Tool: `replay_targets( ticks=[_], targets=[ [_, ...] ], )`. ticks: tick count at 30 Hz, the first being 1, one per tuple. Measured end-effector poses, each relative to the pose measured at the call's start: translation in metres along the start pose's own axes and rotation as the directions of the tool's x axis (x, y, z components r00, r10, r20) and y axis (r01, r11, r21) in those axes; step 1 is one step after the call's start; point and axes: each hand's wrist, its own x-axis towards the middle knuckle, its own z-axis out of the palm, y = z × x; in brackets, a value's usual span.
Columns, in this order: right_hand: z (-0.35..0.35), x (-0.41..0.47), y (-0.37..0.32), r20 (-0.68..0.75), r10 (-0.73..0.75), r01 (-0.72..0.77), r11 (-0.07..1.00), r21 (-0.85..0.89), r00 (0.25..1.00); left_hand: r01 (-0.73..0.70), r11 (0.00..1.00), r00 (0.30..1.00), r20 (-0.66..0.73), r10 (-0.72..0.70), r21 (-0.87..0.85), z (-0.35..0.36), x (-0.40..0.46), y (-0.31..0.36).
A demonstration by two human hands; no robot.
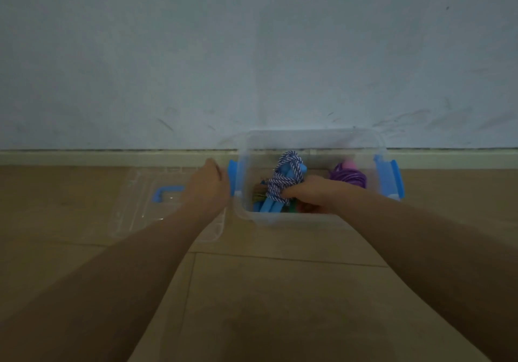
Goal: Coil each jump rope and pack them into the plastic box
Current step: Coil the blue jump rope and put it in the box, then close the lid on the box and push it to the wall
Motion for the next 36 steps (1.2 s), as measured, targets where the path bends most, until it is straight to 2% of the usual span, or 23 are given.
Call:
replay_targets(
  ticks=[2,5,8,10,14,17,20,24,27,32,36],
  targets=[
    [0.001,0.001,-0.002,-0.066,-0.016,0.016,1.000,-0.009,0.998,0.053,0.996,0.989,0.135,-0.063,0.078,0.007,-0.003,-0.022],
    [0.002,-0.002,-0.007,-0.218,-0.054,0.048,0.998,-0.033,0.975,-0.002,0.974,0.919,0.384,-0.088,0.226,0.019,-0.011,-0.043],
    [0.005,-0.002,-0.006,-0.332,-0.264,0.177,0.947,-0.269,0.906,-0.073,0.964,0.883,0.465,-0.056,0.255,0.036,-0.016,-0.051],
    [0.005,-0.002,-0.005,-0.321,-0.329,0.216,0.915,-0.341,0.888,-0.089,0.962,0.899,0.437,-0.033,0.257,0.046,-0.017,-0.052],
    [0.001,-0.005,-0.008,-0.253,-0.299,0.169,0.887,-0.431,0.920,-0.079,0.967,0.899,0.436,-0.036,0.242,0.056,-0.025,-0.047],
    [0.003,-0.012,-0.007,-0.256,-0.337,0.183,0.857,-0.482,0.906,-0.081,0.975,0.917,0.399,-0.009,0.209,0.055,-0.034,-0.036],
    [0.004,-0.026,-0.011,-0.293,-0.353,0.181,0.857,-0.483,0.888,-0.138,0.966,0.952,0.299,0.068,0.218,0.036,-0.032,-0.022],
    [-0.003,-0.056,-0.025,-0.341,-0.427,0.220,0.834,-0.505,0.838,-0.076,0.941,0.989,0.145,0.030,0.329,-0.010,-0.032,-0.003],
    [-0.007,-0.084,-0.033,-0.340,-0.443,0.231,0.827,-0.512,0.830,-0.066,0.904,0.997,0.058,0.046,0.423,-0.045,-0.042,0.000],
    [-0.001,-0.132,-0.040,-0.333,-0.403,0.243,0.869,-0.431,0.852,-0.039,0.958,0.992,-0.101,0.070,0.283,-0.104,-0.065,0.009],
    [0.008,-0.172,-0.048,-0.297,-0.345,0.257,0.919,-0.299,0.890,-0.020,0.998,0.985,-0.169,0.031,0.066,-0.165,-0.080,0.047]
  ],
)
